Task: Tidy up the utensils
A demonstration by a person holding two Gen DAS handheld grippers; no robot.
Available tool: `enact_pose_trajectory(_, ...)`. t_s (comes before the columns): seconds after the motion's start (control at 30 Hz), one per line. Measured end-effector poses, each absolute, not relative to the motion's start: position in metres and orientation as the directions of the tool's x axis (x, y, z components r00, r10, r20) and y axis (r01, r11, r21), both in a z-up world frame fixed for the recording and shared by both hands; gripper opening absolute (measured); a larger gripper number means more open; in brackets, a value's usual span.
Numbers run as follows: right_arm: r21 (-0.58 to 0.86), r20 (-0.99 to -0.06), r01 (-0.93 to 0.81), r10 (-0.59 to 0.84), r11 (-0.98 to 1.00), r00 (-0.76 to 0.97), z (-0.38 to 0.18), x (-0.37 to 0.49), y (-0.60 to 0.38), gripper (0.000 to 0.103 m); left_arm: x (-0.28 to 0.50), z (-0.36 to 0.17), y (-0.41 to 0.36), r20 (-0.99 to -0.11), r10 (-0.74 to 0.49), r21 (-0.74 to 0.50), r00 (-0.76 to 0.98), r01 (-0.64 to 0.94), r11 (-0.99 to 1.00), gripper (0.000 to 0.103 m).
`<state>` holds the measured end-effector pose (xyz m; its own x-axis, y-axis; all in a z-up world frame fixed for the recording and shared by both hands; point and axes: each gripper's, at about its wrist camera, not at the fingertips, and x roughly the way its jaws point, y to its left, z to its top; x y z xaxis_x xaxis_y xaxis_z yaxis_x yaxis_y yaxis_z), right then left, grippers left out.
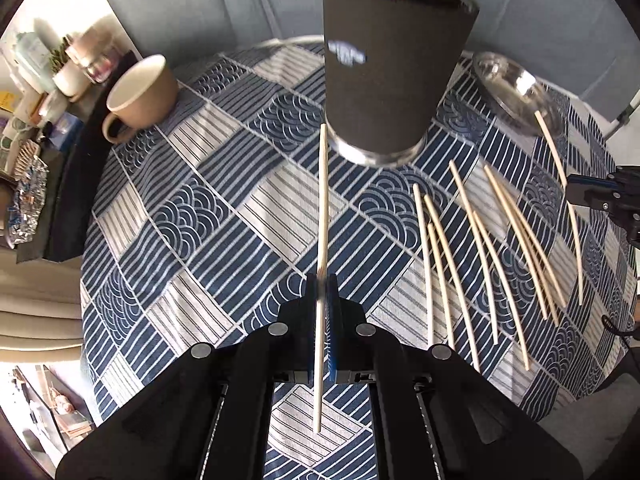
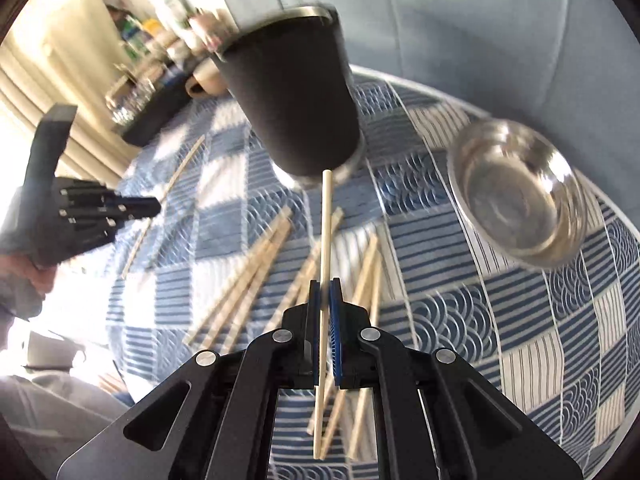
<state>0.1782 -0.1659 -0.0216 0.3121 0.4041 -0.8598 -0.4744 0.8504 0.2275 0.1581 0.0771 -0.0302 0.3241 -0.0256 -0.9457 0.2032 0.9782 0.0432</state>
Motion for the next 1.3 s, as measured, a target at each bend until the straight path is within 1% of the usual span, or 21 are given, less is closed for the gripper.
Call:
enact_pose_trajectory(0.1, 0.226, -0.839, -0.495, 0.426, 0.839, 0.339, -0.003, 0.18, -0.158, 0.004, 0.156, -0.016, 0.073, -0.921, -0.025, 0.05, 0.388, 0.182, 0.982, 0.004)
enact_pose_trajectory(0.17, 0.199, -0.829, -0.498, 0.416, 0.844, 0.374, 0.011, 0.184, -0.15, 0.004, 0.157, -0.003, 0.073, -0.904, -0.035, 0.044, 0.425, 0.174, 0.984, 0.004)
enact_pose_trajectory(0.4, 0.202, -0.757, -0.507, 0.462, 0.838, 0.462, 0.059, 0.197, -0.139, 0.004, 0.165, 0.046, 0.065, -0.834, -0.072, 0.024, 0.548, 0.166, 0.986, 0.004)
enact_pose_trajectory(0.6, 0.218, -0.654, -0.519, 0.518, 0.827, 0.551, 0.102, 0.22, -0.129, 0.004, 0.185, 0.08, 0.056, -0.779, -0.105, 0.007, 0.618, 0.176, 0.984, 0.004)
enact_pose_trajectory(0.73, 0.261, -0.574, -0.518, 0.562, 0.814, 0.595, 0.118, 0.238, -0.126, 0.004, 0.201, 0.102, 0.051, -0.71, -0.155, -0.03, 0.687, 0.19, 0.981, 0.004)
enact_pose_trajectory(0.8, 0.267, -0.529, -0.518, 0.573, 0.813, 0.626, 0.127, 0.247, -0.124, 0.004, 0.211, 0.107, 0.047, -0.677, -0.174, -0.042, 0.715, 0.198, 0.979, 0.004)
enact_pose_trajectory(0.87, 0.267, -0.502, -0.518, 0.577, 0.812, 0.645, 0.134, 0.255, -0.121, 0.004, 0.219, 0.113, 0.043, -0.632, -0.198, -0.051, 0.749, 0.215, 0.975, 0.004)
enact_pose_trajectory(0.97, 0.269, -0.486, -0.515, 0.577, 0.814, 0.657, 0.141, 0.268, -0.116, 0.004, 0.233, 0.115, 0.035, -0.594, -0.216, -0.05, 0.775, 0.233, 0.971, 0.004)
enact_pose_trajectory(1.13, 0.279, -0.469, -0.489, 0.562, 0.826, 0.682, 0.137, 0.29, -0.11, 0.004, 0.259, 0.108, 0.027, -0.581, -0.239, -0.058, 0.778, 0.253, 0.966, 0.004)
enact_pose_trajectory(1.23, 0.287, -0.463, -0.478, 0.557, 0.83, 0.69, 0.132, 0.303, -0.105, 0.004, 0.273, 0.099, 0.027, -0.584, -0.259, -0.086, 0.769, 0.259, 0.962, 0.004)
enact_pose_trajectory(1.3, 0.288, -0.472, -0.467, 0.548, 0.836, 0.691, 0.126, 0.312, -0.102, 0.004, 0.281, 0.093, 0.03, -0.59, -0.282, -0.13, 0.757, 0.255, 0.958, 0.004)
